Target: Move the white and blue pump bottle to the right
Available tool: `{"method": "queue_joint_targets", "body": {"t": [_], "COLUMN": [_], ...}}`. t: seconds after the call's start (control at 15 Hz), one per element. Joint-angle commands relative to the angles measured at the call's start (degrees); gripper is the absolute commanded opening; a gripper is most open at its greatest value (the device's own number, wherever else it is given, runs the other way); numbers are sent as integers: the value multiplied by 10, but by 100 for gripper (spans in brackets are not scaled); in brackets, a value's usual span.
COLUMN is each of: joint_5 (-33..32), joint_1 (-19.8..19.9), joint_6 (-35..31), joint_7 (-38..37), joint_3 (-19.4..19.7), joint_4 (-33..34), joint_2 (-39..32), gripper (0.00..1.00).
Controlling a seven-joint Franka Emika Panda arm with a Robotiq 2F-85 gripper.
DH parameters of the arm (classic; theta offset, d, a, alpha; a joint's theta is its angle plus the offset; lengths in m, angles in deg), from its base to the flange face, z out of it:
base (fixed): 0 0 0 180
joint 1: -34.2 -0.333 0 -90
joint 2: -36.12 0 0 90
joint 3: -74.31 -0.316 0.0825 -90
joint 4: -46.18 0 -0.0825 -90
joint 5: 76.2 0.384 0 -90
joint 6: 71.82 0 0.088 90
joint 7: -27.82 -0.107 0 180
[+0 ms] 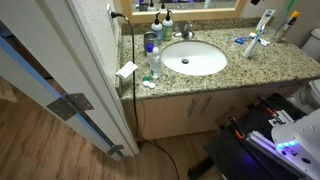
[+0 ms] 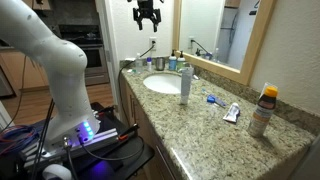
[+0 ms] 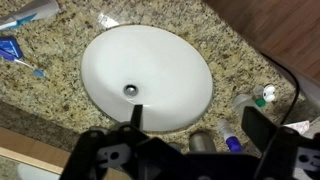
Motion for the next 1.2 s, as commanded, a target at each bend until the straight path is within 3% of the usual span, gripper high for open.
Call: {"method": "queue_joint_targets", "body": {"t": [0.0,0.07,0.2,0.47,0.6,0.67,0.87,1.0,1.13], "joint_5": [3,3,4,18,21,14,13,-38,-16], "joint_1": [5,5,1,16,19,10,13,20,9], "joint_6": [1,1,-47,-142,-129,-145,-143,-128,-96], "joint_7": [2,2,-52,-227,-299,-256,-296,-381,-461], "joint_3": [-4,-4,-37,-89,-96,-91,-94,-112,-121], "joint_4": [1,1,22,117,191,112,179,209,291], "joint_2": [-1,-1,-77,-200,-247,-193,-243,-299,-371], "gripper": [100,100,100,100,100,100,100,100,100]}}
